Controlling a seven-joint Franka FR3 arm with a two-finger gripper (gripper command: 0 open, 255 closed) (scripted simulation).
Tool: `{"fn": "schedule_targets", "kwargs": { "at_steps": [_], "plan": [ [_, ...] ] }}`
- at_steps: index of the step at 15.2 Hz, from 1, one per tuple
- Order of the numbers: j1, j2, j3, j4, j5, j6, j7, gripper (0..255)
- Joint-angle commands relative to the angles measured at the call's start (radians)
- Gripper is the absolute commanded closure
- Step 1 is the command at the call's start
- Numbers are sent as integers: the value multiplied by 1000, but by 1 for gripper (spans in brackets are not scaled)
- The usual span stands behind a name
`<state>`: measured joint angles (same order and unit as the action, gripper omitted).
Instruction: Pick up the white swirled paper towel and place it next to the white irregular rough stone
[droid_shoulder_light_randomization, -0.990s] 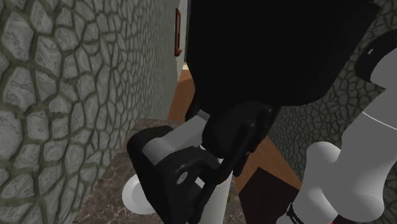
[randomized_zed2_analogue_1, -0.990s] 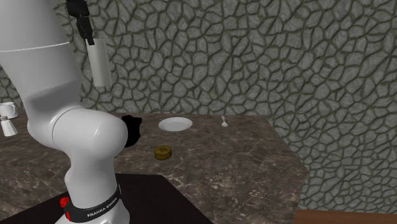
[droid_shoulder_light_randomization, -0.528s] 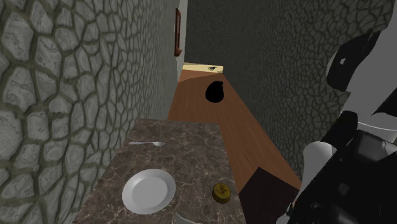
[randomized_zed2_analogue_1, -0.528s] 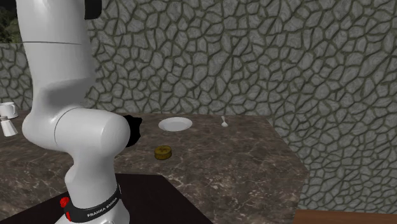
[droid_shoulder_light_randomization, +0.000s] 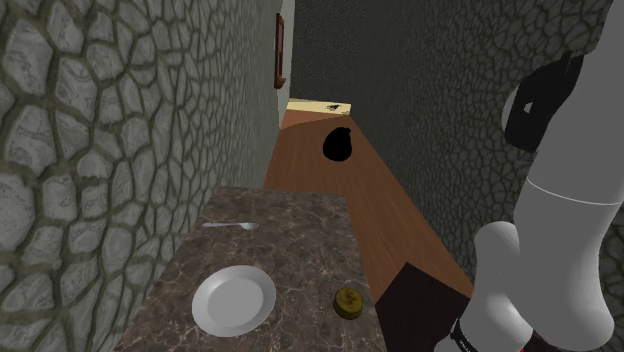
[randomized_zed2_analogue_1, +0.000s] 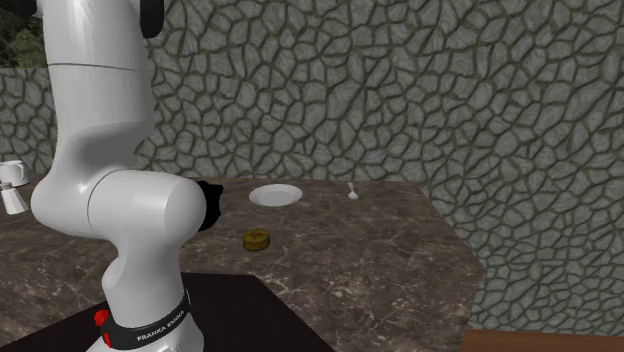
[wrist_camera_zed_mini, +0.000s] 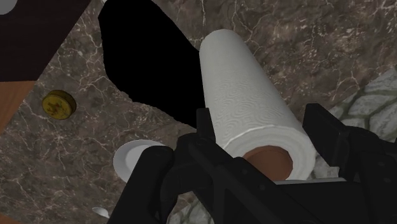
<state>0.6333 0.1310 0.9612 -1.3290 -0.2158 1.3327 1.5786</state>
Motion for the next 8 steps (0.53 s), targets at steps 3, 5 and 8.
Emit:
{"fn": "schedule_targets", "kwargs": {
  "at_steps": [3, 5, 8],
  "plan": [
    [-29, -41, -7, -92, 35, 70, -15, 255],
    [-40, -60, -11, -134, 51, 103, -22, 255],
    [-52, -83, -16, -194, 70, 151, -31, 255]
  ]
}}
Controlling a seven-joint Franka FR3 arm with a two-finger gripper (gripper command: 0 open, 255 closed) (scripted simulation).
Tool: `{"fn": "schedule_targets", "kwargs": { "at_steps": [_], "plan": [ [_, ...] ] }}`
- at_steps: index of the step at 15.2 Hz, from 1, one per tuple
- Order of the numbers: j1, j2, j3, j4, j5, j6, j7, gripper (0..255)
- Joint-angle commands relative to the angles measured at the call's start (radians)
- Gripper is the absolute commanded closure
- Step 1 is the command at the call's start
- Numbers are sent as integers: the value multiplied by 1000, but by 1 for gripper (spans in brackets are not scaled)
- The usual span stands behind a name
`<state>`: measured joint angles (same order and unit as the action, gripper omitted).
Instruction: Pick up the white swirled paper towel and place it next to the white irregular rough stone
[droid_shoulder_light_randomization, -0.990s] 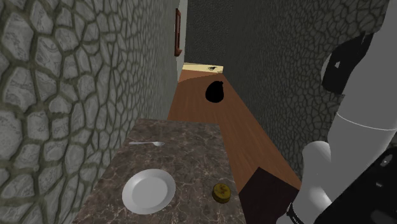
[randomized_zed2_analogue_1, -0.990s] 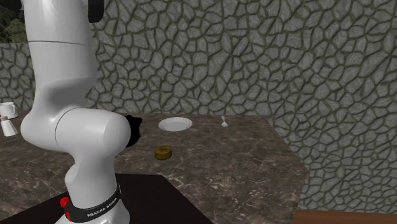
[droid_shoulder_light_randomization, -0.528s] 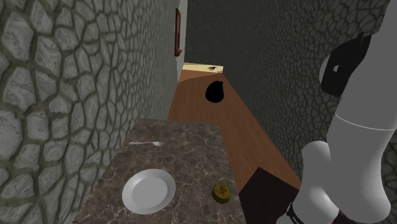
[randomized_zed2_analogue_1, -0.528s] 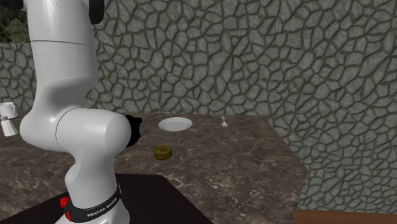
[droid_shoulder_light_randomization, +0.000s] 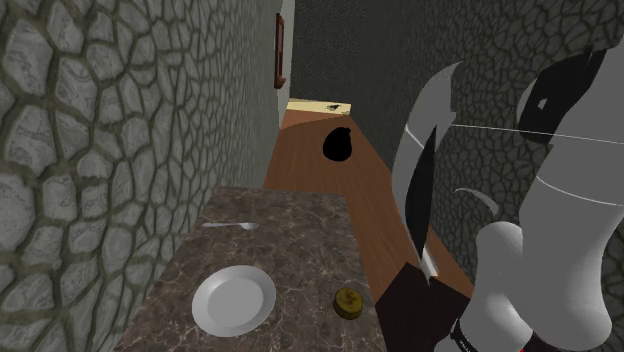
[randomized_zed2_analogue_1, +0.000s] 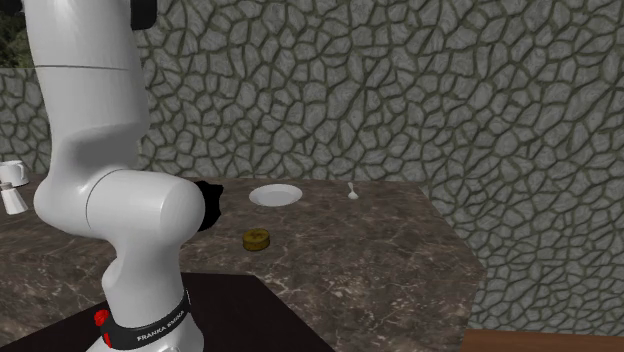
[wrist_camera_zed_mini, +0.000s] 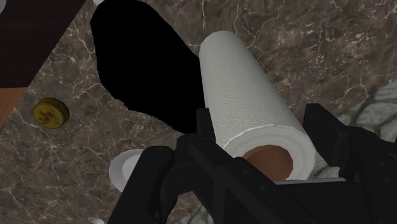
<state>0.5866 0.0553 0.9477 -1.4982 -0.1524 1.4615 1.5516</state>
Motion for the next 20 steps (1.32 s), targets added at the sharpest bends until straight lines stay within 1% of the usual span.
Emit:
{"fn": "schedule_targets", "kwargs": {
  "at_steps": [1, 10, 20],
  "plan": [
    [-8, -14, -5, -44, 12, 37, -7, 255],
    [-23, -55, -16, -196, 43, 168, -18, 255],
    [-26, -60, -18, -335, 45, 302, -9, 255]
  ]
}}
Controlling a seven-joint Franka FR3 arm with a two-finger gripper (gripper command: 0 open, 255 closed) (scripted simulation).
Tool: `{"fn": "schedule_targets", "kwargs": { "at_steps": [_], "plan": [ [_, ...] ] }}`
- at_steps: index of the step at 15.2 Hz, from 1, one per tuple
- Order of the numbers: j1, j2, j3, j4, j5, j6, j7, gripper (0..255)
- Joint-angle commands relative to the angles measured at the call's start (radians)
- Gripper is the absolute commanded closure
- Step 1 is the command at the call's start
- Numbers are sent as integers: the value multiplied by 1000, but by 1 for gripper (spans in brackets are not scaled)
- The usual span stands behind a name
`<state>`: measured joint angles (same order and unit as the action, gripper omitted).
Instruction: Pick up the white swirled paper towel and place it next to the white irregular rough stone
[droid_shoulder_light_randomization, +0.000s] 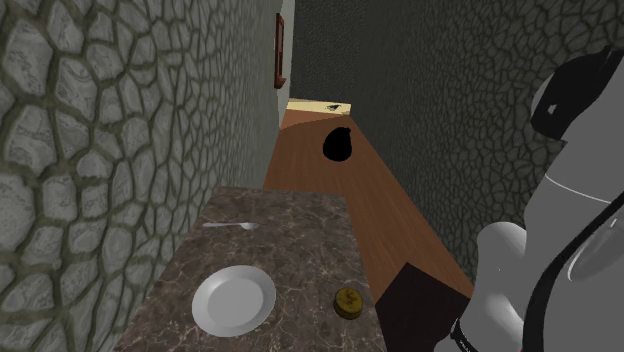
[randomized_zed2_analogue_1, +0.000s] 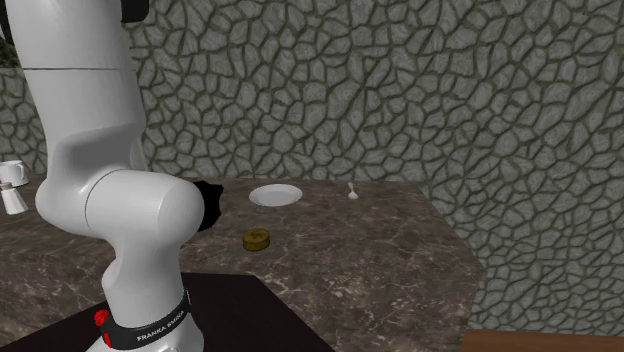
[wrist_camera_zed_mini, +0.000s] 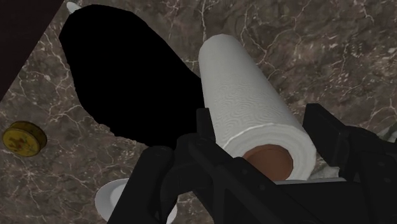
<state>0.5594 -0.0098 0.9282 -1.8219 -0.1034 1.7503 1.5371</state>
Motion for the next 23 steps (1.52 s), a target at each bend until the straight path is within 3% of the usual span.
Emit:
{"fn": "schedule_targets", "kwargs": {
  "at_steps": [1, 18, 23],
  "plan": [
    [2, 6, 2, -23, -5, 27, 8, 255],
    [14, 84, 5, -194, -80, 236, 79, 255],
    [14, 84, 5, -194, -80, 236, 79, 255]
  ]
}}
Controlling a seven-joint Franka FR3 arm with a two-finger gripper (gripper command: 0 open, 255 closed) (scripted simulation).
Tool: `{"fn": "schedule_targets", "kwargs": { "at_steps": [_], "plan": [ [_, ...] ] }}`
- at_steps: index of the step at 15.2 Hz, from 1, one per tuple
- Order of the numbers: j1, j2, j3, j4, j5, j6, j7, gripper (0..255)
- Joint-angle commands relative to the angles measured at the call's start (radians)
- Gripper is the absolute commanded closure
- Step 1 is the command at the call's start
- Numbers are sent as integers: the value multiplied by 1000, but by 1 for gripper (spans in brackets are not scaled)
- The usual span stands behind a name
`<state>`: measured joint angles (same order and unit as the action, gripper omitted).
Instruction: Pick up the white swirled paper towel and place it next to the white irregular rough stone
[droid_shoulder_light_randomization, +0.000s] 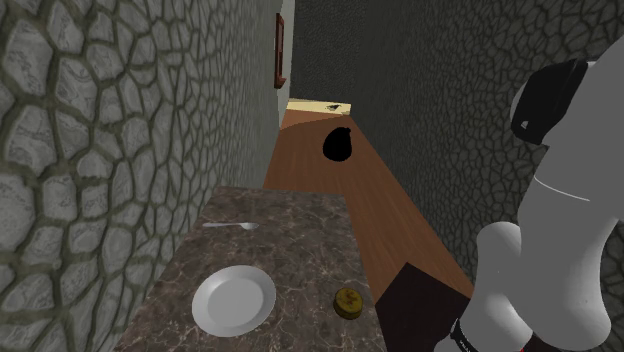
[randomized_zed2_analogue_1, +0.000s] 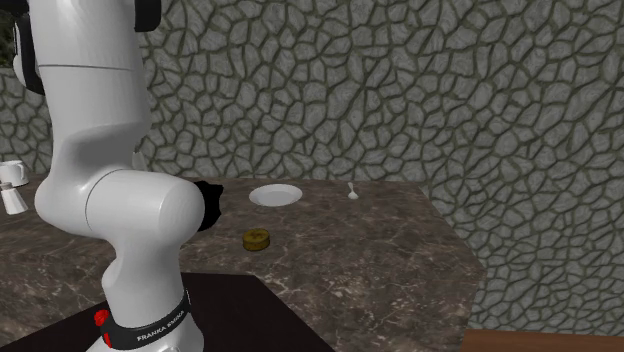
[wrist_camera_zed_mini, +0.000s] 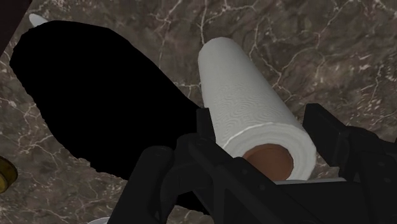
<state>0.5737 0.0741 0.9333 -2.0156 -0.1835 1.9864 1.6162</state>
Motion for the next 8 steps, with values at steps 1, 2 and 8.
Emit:
{"fn": "schedule_targets", "kwargs": {
  "at_steps": [1, 2, 8],
  "plan": [
    [0, 0, 0, 0, 0, 0, 0, 255],
    [0, 0, 0, 0, 0, 0, 0, 255],
    [0, 0, 0, 0, 0, 0, 0, 0]
  ]
}}
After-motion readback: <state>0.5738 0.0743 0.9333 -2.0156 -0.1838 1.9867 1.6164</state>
